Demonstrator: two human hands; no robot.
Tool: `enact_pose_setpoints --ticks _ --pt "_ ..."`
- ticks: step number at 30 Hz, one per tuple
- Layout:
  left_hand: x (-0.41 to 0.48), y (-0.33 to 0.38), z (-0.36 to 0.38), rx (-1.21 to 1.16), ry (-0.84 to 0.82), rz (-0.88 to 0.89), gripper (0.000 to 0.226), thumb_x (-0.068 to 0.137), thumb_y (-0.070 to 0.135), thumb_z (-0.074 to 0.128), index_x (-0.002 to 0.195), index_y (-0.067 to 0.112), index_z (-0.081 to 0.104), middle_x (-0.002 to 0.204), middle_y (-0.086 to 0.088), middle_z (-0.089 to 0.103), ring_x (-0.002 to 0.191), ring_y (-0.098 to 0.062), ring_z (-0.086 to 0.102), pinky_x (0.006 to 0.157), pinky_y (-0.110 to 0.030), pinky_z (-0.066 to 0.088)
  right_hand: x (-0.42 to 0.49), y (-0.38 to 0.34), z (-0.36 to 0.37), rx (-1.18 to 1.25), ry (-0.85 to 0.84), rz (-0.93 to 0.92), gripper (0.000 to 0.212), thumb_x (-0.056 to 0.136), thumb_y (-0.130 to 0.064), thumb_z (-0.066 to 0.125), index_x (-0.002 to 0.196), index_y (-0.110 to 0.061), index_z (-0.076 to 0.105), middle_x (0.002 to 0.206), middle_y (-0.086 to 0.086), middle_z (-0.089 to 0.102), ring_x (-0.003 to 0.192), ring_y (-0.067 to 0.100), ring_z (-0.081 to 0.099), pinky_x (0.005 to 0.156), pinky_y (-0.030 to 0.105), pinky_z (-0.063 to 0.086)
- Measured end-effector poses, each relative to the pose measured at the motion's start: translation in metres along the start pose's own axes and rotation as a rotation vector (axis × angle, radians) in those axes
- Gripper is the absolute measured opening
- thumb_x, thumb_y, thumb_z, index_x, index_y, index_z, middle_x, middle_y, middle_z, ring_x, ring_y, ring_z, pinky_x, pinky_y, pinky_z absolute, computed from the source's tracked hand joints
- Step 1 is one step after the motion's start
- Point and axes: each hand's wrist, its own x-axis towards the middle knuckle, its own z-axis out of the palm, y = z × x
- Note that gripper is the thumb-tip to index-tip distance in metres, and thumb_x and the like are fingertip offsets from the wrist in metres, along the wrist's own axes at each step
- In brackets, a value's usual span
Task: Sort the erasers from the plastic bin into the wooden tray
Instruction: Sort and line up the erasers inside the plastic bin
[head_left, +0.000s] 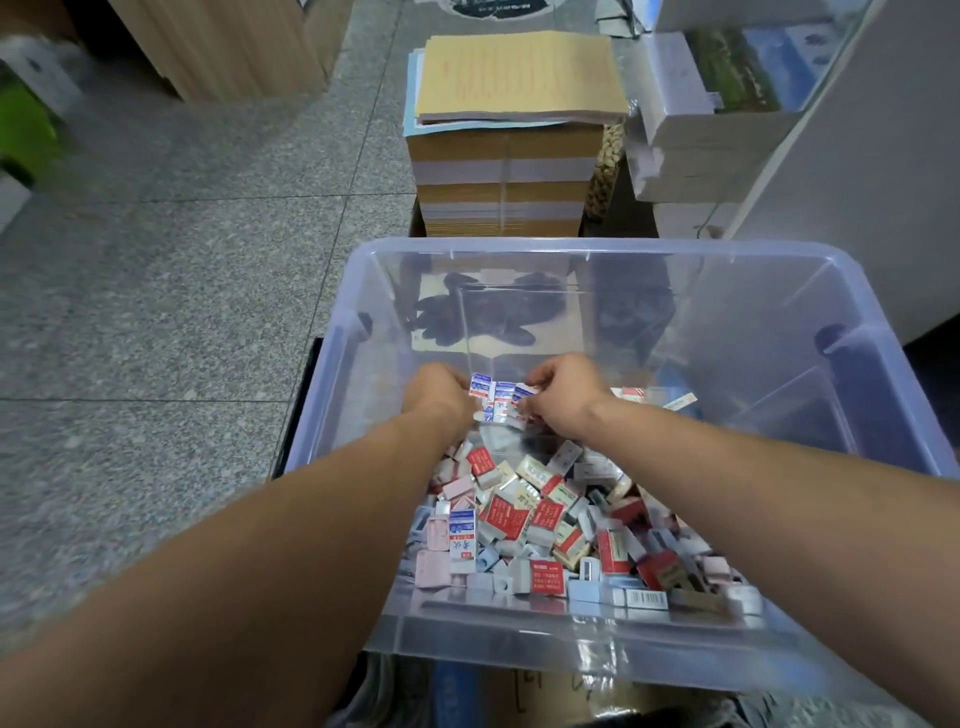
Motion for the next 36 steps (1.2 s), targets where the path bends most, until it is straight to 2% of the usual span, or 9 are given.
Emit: enact_pose_setpoints --ticks 5,10,14,19,24,27,31,33,36 --pt "0.009 -0.005 0.007 0.029 0.061 0.007 0.013 0.088 0.014 0.079 0.083 0.021 0.069 0.101 -0.008 0.074 0.093 -0.027 0.071 0.085 -0.038 0.060 0.009 -0.002 0.013 -0.086 0.091 -0.079 0.024 0.087 -0.022 0.080 0.069 -0.017 0.064 0.072 0.003 0.068 0.074 0.022 0.066 0.068 0.030 0.048" --pt "0.013 -0.005 0.011 0.148 0.087 0.019 0.019 0.089 0.028 0.077 0.097 0.010 0.074 0.098 -0.010 0.075 0.092 -0.029 0.071 0.082 -0.039 0.060 0.005 0.004 0.015 -0.171 0.149 -0.141 0.011 0.090 -0.025 0.076 0.096 -0.016 0.075 0.088 0.005 0.075 0.085 0.024 0.068 0.080 0.036 0.055" --pt "0.015 -0.005 0.012 0.179 0.079 0.015 0.026 0.088 0.031 0.078 0.101 0.009 0.073 0.100 -0.011 0.074 0.094 -0.031 0.070 0.079 -0.036 0.058 -0.001 0.008 0.015 -0.159 0.072 -0.211 0.034 0.082 -0.027 0.084 0.112 -0.016 0.071 0.100 0.001 0.070 0.090 0.020 0.065 0.085 0.033 0.053" --pt "0.014 -0.006 0.012 0.183 0.075 0.026 0.018 0.090 0.028 0.075 0.096 0.011 0.074 0.097 -0.010 0.074 0.090 -0.031 0.070 0.083 -0.041 0.060 -0.005 0.004 0.016 -0.254 0.028 -0.274 0.032 0.085 -0.023 0.082 0.115 -0.015 0.071 0.114 0.003 0.066 0.099 0.021 0.064 0.093 0.035 0.052" --pt "0.006 -0.001 0.009 0.236 0.049 0.073 0.018 0.091 0.026 0.073 0.098 0.011 0.065 0.095 -0.010 0.069 0.089 -0.031 0.068 0.081 -0.041 0.060 -0.013 0.003 -0.011 -0.339 -0.083 -0.269 0.005 0.090 -0.024 0.075 0.090 -0.022 0.070 0.091 -0.004 0.071 0.084 0.018 0.065 0.077 0.032 0.054" --pt "-0.003 0.007 0.003 0.300 0.034 0.154 0.013 0.091 0.022 0.070 0.097 0.013 0.063 0.093 -0.008 0.068 0.089 -0.029 0.067 0.079 -0.039 0.059 -0.027 0.010 -0.037 -0.497 -0.230 -0.272 0.004 0.088 -0.020 0.074 0.092 -0.020 0.075 0.092 -0.006 0.072 0.085 0.015 0.066 0.076 0.028 0.053" --pt "-0.028 0.015 -0.001 0.342 -0.261 0.364 0.014 0.093 0.009 0.064 0.095 0.015 0.076 0.089 0.001 0.074 0.078 -0.017 0.068 0.066 -0.026 0.054 -0.044 0.022 -0.055 -0.732 -0.302 -0.249 0.017 0.086 -0.025 0.074 0.102 -0.023 0.072 0.102 -0.006 0.070 0.089 0.016 0.061 0.077 0.026 0.049" --pt "-0.038 0.009 0.000 0.378 -0.430 0.381 0.017 0.093 0.007 0.065 0.102 0.017 0.076 0.094 -0.001 0.075 0.069 -0.016 0.069 0.061 -0.029 0.058 -0.048 0.026 -0.053 -0.802 -0.325 -0.230 0.018 0.084 -0.030 0.077 0.098 -0.026 0.067 0.097 -0.006 0.066 0.088 0.018 0.058 0.074 0.025 0.044" --pt "-0.042 -0.002 0.006 0.554 -0.441 0.467 0.019 0.091 0.010 0.072 0.109 0.017 0.074 0.101 -0.001 0.072 0.079 -0.016 0.065 0.075 -0.034 0.060 -0.052 0.033 -0.047 -0.850 -0.294 -0.229 0.024 0.084 -0.031 0.075 0.105 -0.023 0.069 0.105 -0.003 0.068 0.094 0.021 0.061 0.077 0.030 0.050"
